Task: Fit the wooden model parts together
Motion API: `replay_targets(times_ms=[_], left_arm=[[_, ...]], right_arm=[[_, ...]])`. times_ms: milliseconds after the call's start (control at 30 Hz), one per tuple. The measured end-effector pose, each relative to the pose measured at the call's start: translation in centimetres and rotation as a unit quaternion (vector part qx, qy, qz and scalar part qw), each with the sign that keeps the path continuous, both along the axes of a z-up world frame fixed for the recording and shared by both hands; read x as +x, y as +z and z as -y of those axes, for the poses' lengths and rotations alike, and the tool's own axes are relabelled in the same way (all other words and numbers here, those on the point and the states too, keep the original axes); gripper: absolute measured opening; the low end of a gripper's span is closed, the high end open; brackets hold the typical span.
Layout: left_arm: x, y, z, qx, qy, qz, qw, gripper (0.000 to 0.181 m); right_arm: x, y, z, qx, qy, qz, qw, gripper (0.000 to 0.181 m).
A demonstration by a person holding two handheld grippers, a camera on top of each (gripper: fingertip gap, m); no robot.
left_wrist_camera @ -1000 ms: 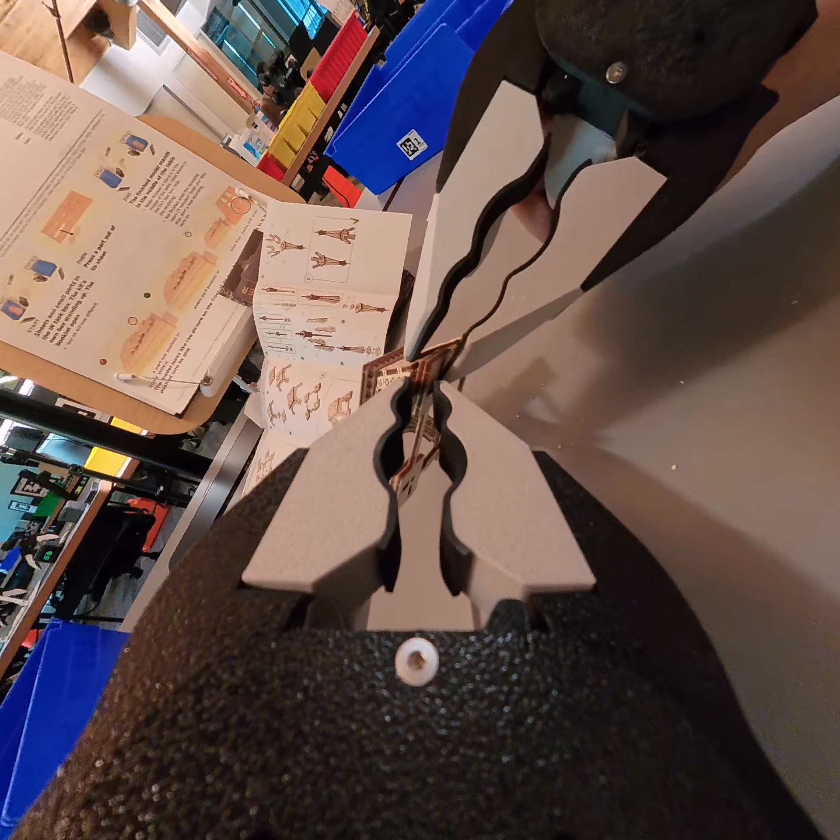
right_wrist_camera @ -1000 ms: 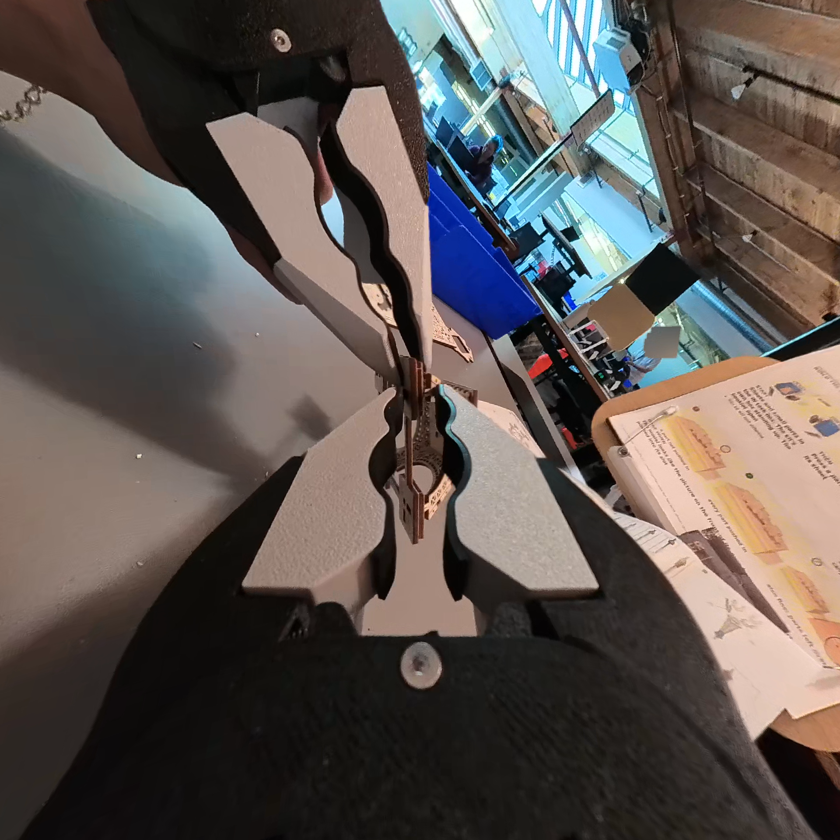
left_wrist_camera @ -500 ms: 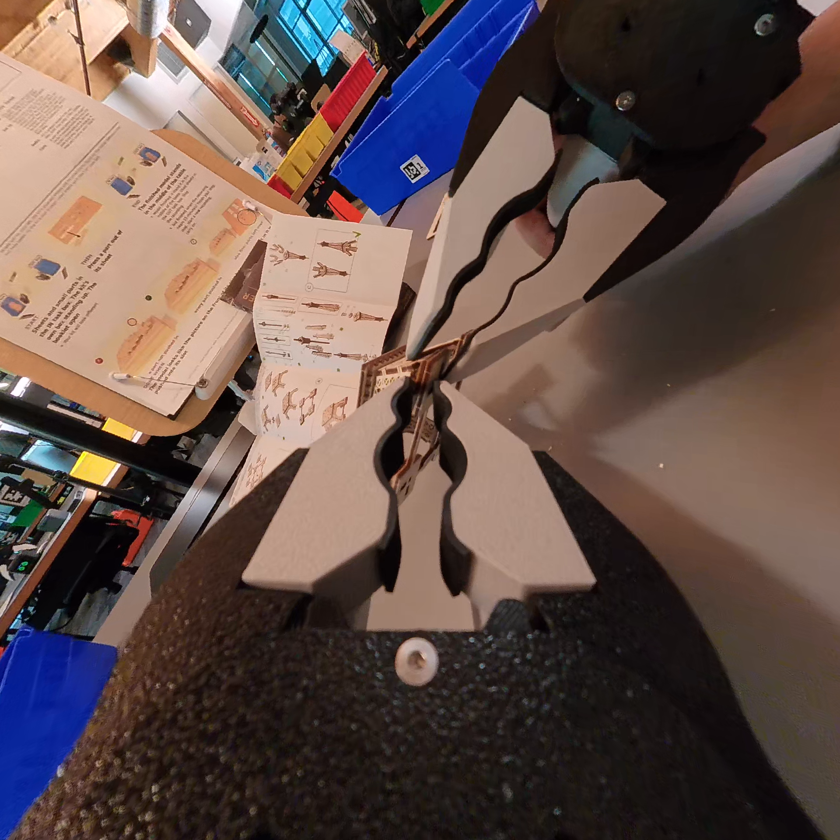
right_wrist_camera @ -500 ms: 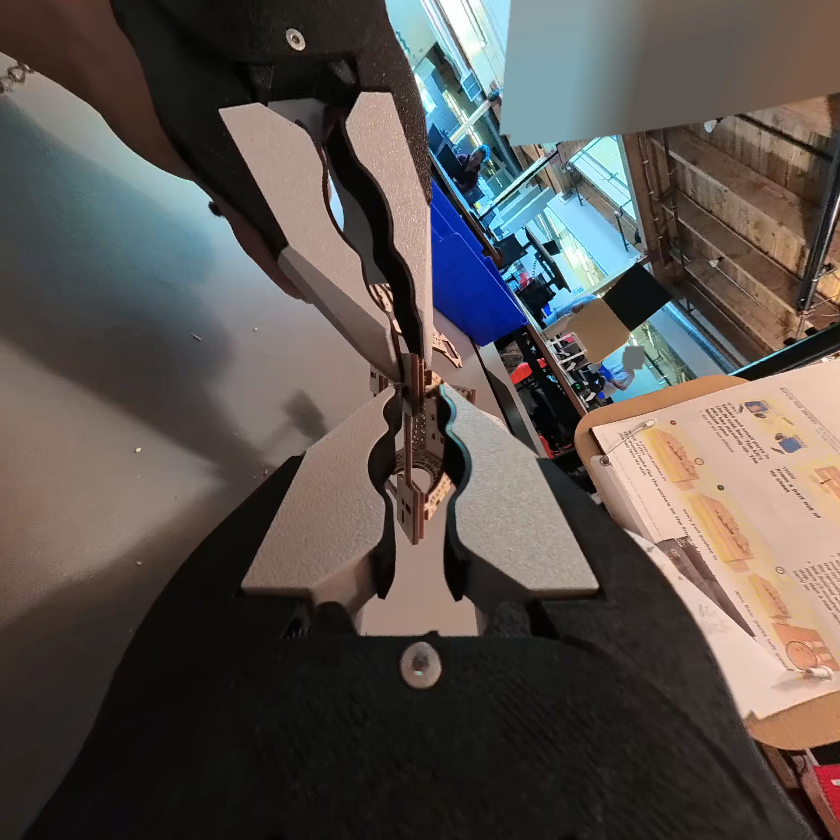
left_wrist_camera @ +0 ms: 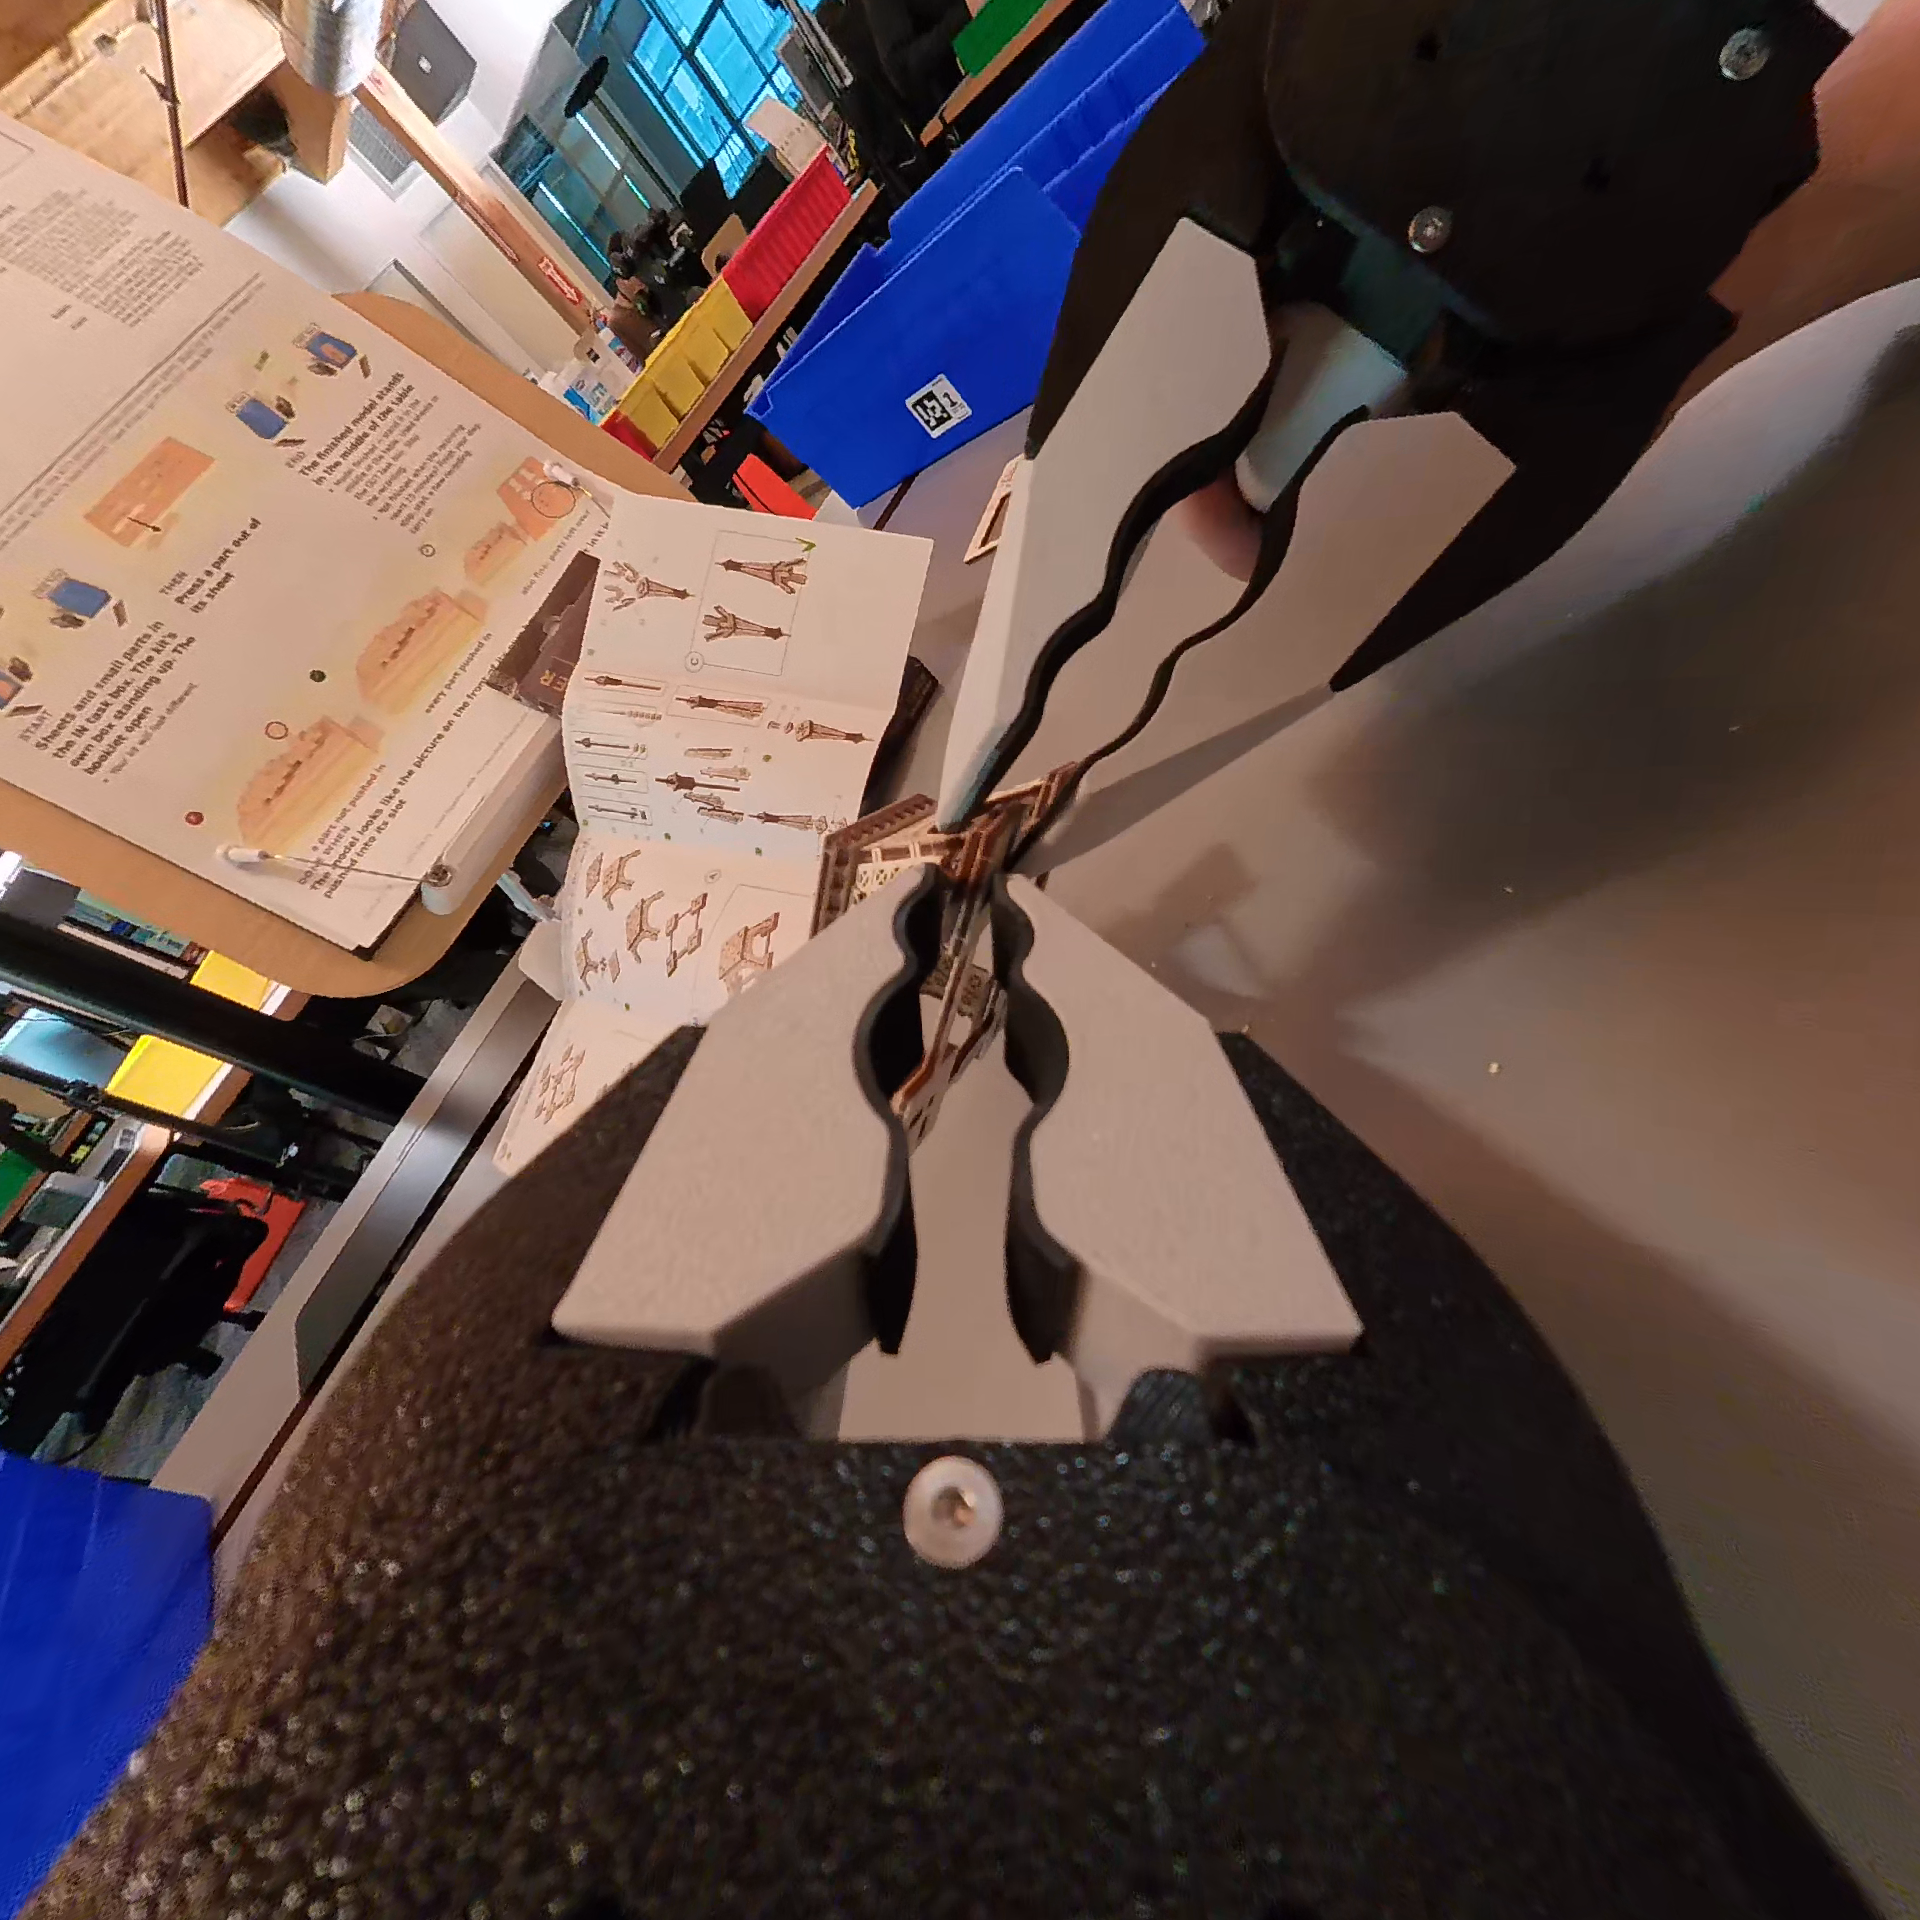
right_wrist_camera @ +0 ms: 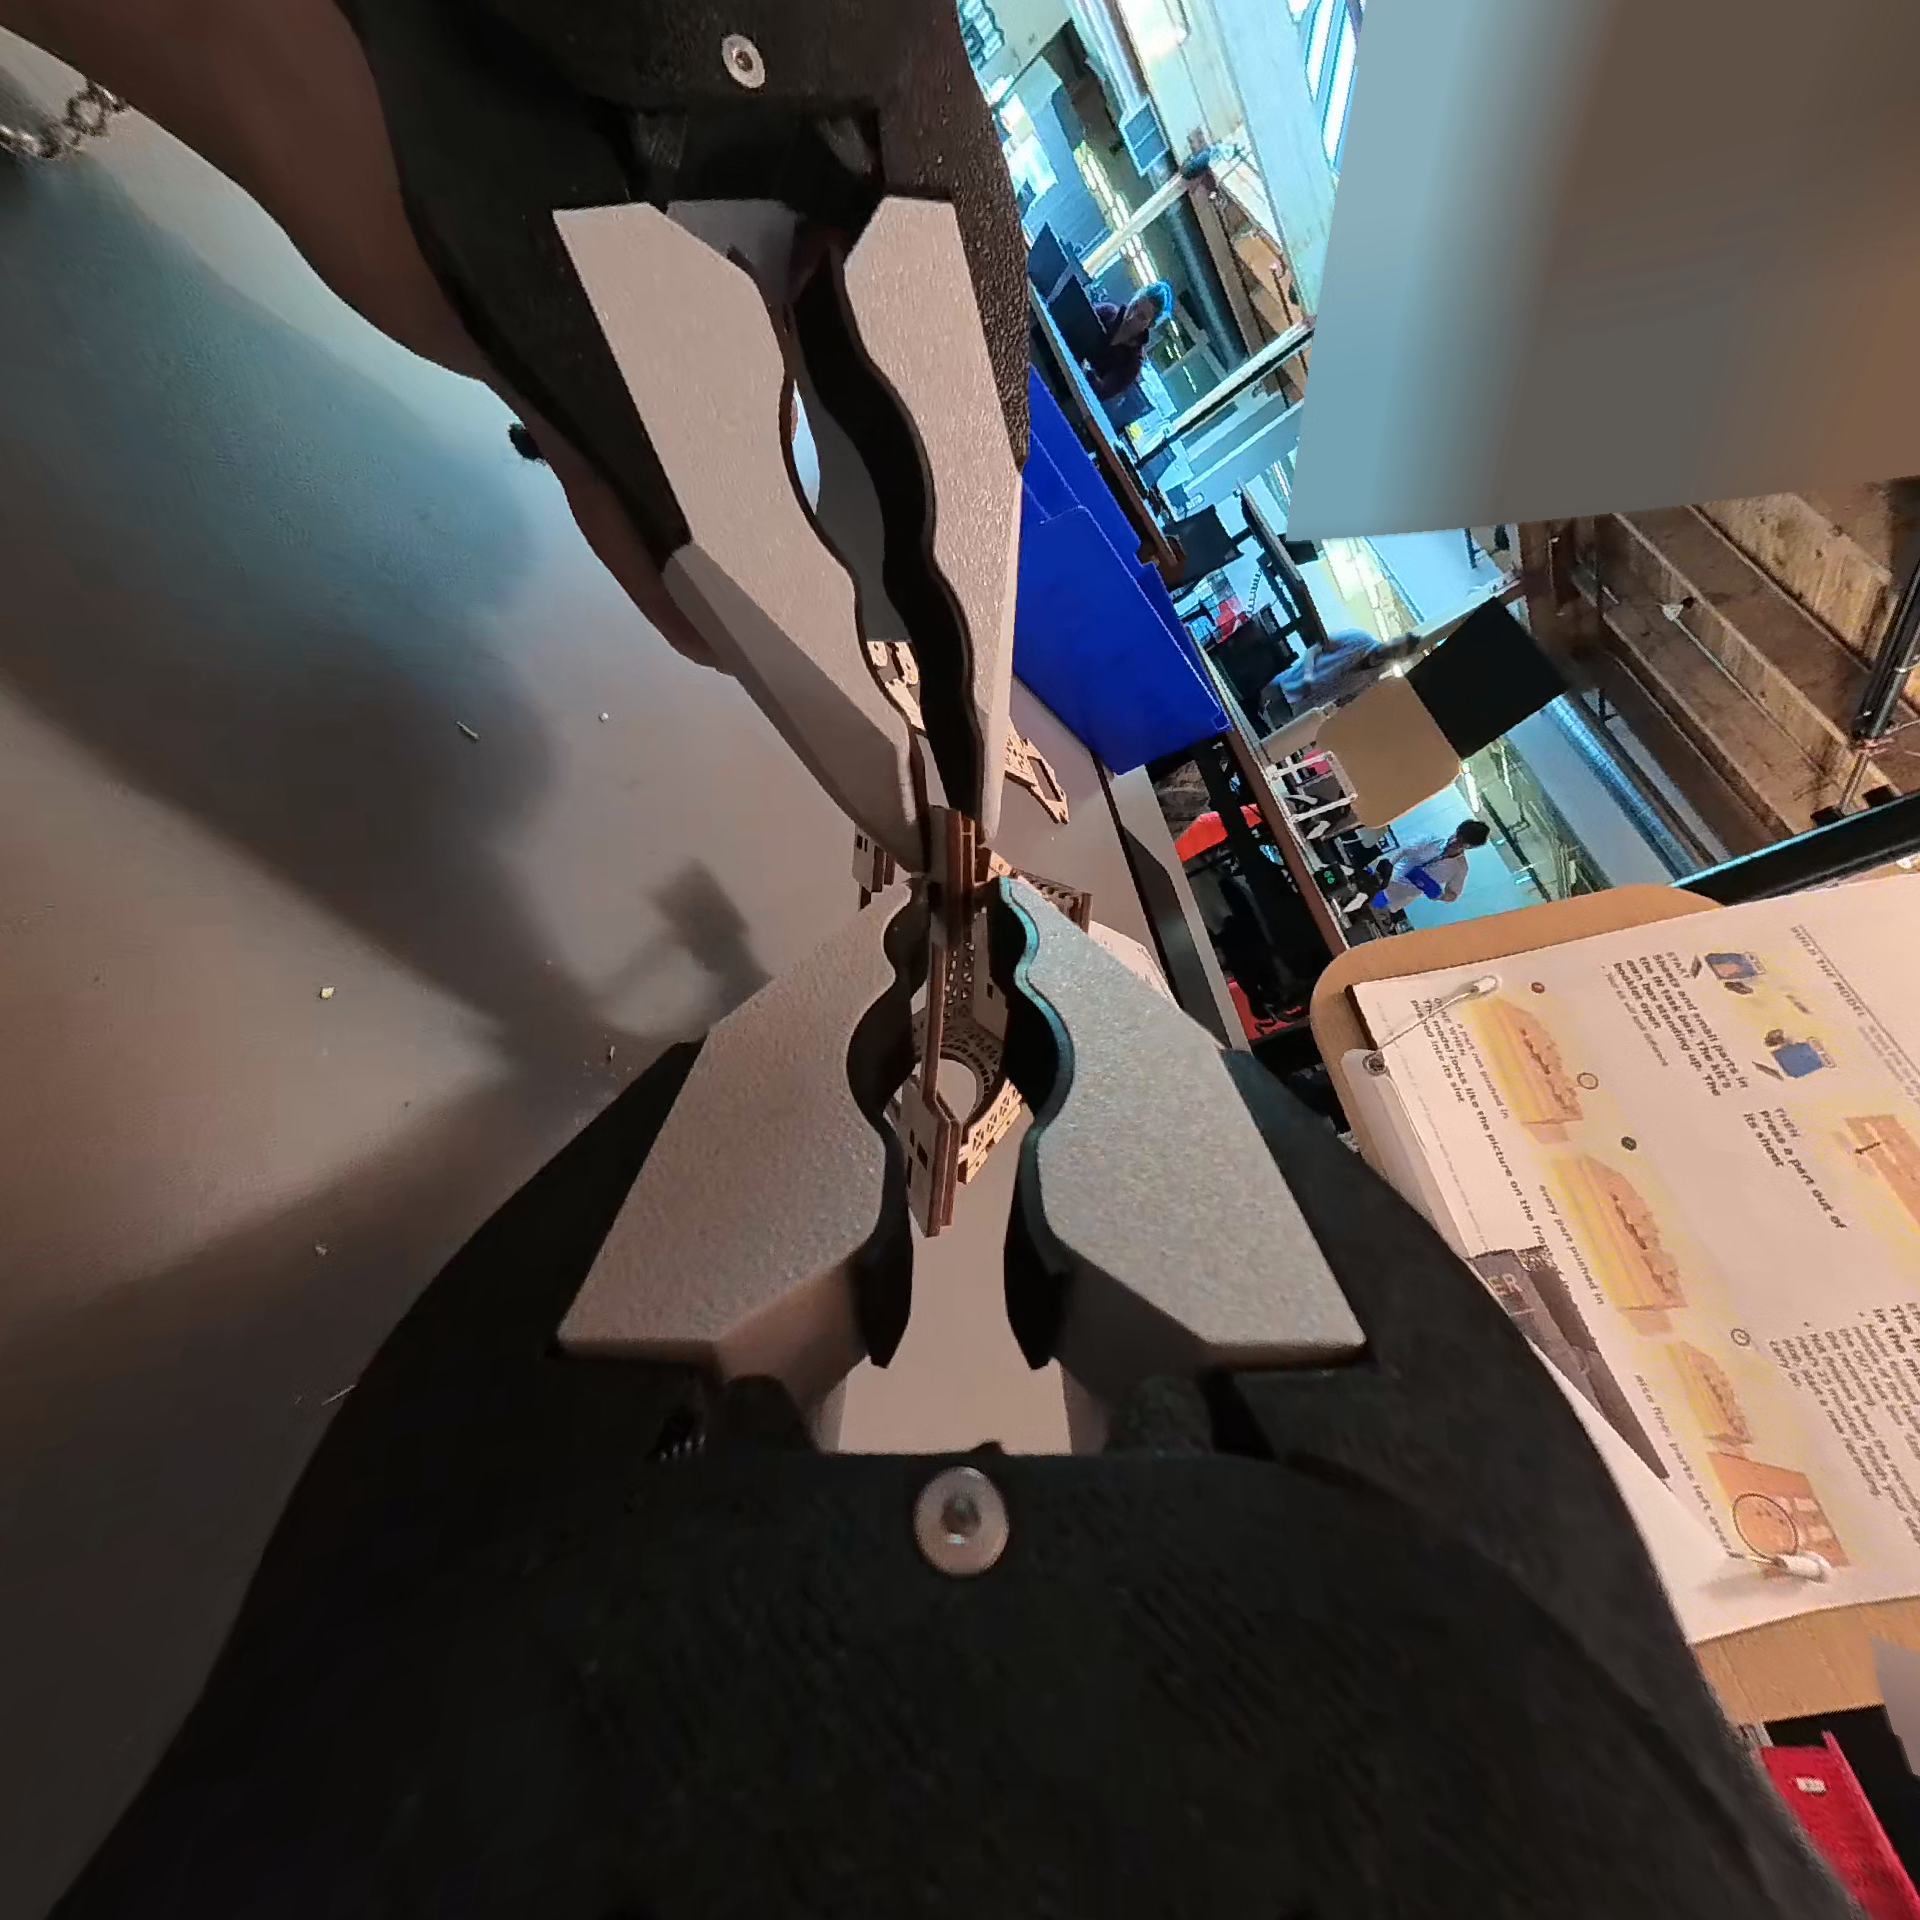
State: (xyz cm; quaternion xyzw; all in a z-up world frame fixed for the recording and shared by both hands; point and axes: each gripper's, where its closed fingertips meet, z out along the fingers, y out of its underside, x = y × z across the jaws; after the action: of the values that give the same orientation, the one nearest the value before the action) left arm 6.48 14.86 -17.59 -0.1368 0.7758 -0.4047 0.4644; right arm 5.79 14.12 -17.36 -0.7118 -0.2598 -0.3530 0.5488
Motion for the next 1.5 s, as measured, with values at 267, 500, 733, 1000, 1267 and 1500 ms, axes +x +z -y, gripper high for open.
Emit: replay_targets(times_ms=[267,500,733,1000,1267,1500], left_arm=[[0.07,0.02,0.12,-0.011,-0.006,0.008,1.000,0.007],[0.13,0.14,-0.07,-0.008,-0.002,0.009,1.000,0.014],[-0.08,-0.14,0.30,0.019,-0.013,0.012,1.000,0.009],[-0.18,-0.51,0.08,0.039,-0.012,-0.007,0.999,0.008],[-0.17,-0.55,-0.08,0.036,-0.009,-0.021,0.999,0.008],[0.02,-0.38,0.05,0.036,0.002,-0.012,0.999,0.006]], right_arm=[[0.06,0.15,0.33,0.017,0.008,-0.041,0.999,0.008],[-0.14,0.09,0.53,0.020,0.025,-0.064,0.997,0.008],[-0.07,0.13,0.62,0.016,0.029,-0.067,0.997,0.008],[-0.06,-0.13,0.48,0.002,0.025,-0.058,0.998,0.007],[0.05,-0.06,0.40,0.010,0.030,-0.065,0.997,0.008],[0.38,0.19,0.61,0.026,0.024,-0.033,0.999,0.011]])
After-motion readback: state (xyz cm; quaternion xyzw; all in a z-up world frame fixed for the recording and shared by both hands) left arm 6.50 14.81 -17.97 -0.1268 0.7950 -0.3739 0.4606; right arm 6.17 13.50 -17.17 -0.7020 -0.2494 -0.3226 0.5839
